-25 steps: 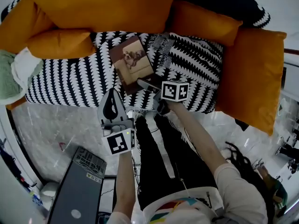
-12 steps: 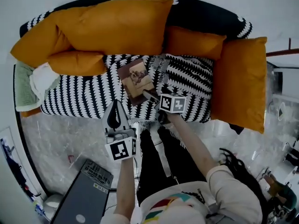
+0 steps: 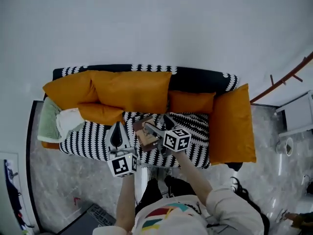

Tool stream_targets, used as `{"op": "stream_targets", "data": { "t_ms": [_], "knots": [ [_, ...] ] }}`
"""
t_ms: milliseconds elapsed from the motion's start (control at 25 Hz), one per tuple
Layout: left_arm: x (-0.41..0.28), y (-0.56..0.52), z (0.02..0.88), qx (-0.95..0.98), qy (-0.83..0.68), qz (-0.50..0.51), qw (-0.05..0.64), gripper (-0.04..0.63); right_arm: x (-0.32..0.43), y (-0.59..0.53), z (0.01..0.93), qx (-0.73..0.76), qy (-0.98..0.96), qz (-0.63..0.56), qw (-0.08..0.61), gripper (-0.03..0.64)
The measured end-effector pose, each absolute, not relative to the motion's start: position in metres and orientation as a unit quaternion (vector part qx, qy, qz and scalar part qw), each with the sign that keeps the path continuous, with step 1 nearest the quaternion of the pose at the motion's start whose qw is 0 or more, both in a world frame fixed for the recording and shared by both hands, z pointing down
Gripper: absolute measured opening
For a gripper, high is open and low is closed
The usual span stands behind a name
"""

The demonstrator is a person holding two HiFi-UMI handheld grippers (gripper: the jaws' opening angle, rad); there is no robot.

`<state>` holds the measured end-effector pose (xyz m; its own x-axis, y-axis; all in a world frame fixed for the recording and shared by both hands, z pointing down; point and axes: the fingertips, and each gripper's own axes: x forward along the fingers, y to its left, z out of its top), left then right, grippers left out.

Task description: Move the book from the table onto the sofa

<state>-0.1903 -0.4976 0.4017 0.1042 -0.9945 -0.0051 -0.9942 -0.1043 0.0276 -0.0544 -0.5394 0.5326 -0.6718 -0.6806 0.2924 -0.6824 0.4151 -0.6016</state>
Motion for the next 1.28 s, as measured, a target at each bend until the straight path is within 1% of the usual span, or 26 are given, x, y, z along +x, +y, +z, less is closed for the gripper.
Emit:
{"op": "stream_targets", "data": {
  "t_ms": [240, 360, 600, 720, 760, 800, 840, 880, 920, 1120, 1280],
  "knots": [
    [-0.188, -0.501, 0.314, 0.746, -0.663, -0.055, -0.036, 0.006, -0.068, -0.531, 0.404, 0.341, -0.893, 0.288, -0.058, 0.488],
    [-0.187, -0.494, 0.284, 0.745, -0.662, -0.074, -0.039, 0.006, -0.059, -0.524, 0.347, 0.345, -0.906, 0.231, -0.08, 0.488],
    [-0.165, -0.474, 0.248, 0.759, -0.644, -0.087, -0.036, 0.006, -0.04, -0.498, 0.257, 0.343, -0.917, 0.153, -0.134, 0.486],
    [-0.151, -0.465, 0.247, 0.779, -0.622, -0.065, -0.047, 0.006, -0.034, -0.483, 0.24, 0.356, -0.916, 0.125, -0.138, 0.482],
    [-0.148, -0.462, 0.25, 0.784, -0.616, -0.055, -0.05, 0.006, -0.032, -0.476, 0.241, 0.36, -0.917, 0.113, -0.13, 0.466],
    [-0.145, -0.459, 0.253, 0.788, -0.612, -0.047, -0.051, 0.006, -0.031, -0.469, 0.242, 0.361, -0.919, 0.1, -0.12, 0.362],
    [-0.144, -0.458, 0.255, 0.79, -0.61, -0.042, -0.051, 0.006, -0.029, -0.463, 0.245, 0.359, -0.922, 0.088, -0.112, 0.192],
    [-0.143, -0.457, 0.256, 0.791, -0.609, -0.04, -0.051, 0.006, -0.028, -0.458, 0.247, 0.354, -0.926, 0.081, -0.107, 0.043],
    [-0.142, -0.457, 0.256, 0.791, -0.608, -0.039, -0.051, 0.006, -0.028, -0.454, 0.25, 0.349, -0.928, 0.081, -0.103, 0.012],
    [-0.136, -0.457, 0.246, 0.793, -0.605, -0.042, -0.064, 0.006, -0.028, -0.446, 0.26, 0.358, -0.928, 0.073, -0.069, 0.012],
    [-0.13, -0.458, 0.246, 0.796, -0.599, -0.049, -0.069, 0.006, -0.026, -0.443, 0.257, 0.36, -0.928, 0.065, -0.07, 0.012]
  ]
}}
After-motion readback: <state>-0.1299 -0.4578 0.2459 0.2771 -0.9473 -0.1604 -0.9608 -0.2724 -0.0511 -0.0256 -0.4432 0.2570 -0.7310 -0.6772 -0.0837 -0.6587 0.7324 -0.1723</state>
